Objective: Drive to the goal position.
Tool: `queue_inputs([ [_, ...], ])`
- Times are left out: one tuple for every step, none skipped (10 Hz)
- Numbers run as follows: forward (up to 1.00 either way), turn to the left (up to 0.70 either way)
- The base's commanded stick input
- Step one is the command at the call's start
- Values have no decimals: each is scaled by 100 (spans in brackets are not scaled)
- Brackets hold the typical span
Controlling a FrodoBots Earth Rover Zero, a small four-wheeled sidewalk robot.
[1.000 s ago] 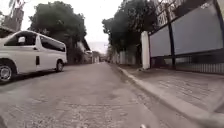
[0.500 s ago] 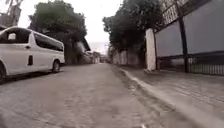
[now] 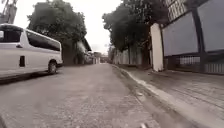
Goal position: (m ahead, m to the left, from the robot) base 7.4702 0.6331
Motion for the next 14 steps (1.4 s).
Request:
queue_inputs([
  [100, 0],
  [100, 0],
  [100, 0],
  [100, 0],
  [100, 0],
  [100, 0],
  [100, 0],
  [100, 0],
  [100, 0],
  [100, 0],
  [100, 0],
  [100, 0],
  [100, 0],
  [100, 0],
])
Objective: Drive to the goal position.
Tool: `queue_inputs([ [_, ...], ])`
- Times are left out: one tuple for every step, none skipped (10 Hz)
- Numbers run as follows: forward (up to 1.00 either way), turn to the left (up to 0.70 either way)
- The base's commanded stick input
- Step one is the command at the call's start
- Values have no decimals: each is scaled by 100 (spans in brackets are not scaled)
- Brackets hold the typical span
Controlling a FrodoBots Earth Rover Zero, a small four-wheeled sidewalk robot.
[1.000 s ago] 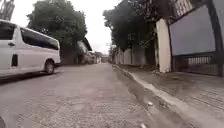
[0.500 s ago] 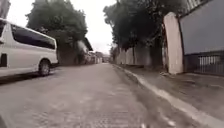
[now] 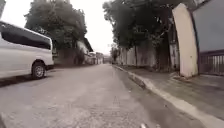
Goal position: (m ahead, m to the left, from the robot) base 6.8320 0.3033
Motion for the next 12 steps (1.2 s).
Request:
queue_inputs([
  [100, 0],
  [100, 0],
  [100, 0],
  [100, 0],
  [100, 0],
  [100, 0],
  [100, 0],
  [100, 0],
  [100, 0],
  [100, 0],
  [100, 0],
  [100, 0],
])
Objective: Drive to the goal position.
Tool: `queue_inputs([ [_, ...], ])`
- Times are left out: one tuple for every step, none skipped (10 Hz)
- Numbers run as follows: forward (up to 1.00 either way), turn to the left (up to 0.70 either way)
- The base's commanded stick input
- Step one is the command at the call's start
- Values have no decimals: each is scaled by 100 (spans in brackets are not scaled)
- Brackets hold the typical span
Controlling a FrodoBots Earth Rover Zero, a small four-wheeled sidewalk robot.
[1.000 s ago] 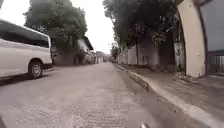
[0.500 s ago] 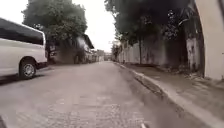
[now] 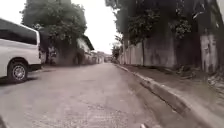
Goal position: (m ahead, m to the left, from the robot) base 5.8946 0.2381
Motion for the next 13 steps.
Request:
queue_inputs([
  [100, 0],
  [100, 0],
  [100, 0],
  [100, 0],
  [100, 0],
  [100, 0],
  [100, 0],
  [100, 0],
  [100, 0],
  [100, 0],
  [100, 0],
  [100, 0],
  [100, 0],
])
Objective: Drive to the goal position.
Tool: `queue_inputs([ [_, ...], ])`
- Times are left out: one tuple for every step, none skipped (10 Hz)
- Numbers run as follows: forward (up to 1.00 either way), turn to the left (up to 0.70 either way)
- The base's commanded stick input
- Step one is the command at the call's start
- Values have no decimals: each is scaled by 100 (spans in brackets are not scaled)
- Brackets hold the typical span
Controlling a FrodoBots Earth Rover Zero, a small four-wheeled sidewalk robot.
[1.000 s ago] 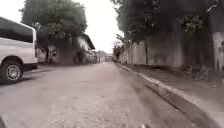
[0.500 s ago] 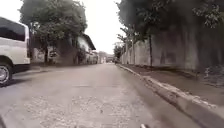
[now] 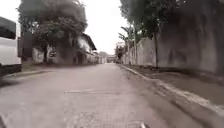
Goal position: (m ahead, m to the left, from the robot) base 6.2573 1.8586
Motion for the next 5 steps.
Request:
queue_inputs([
  [100, 0],
  [100, 0],
  [100, 0],
  [100, 0],
  [100, 0],
])
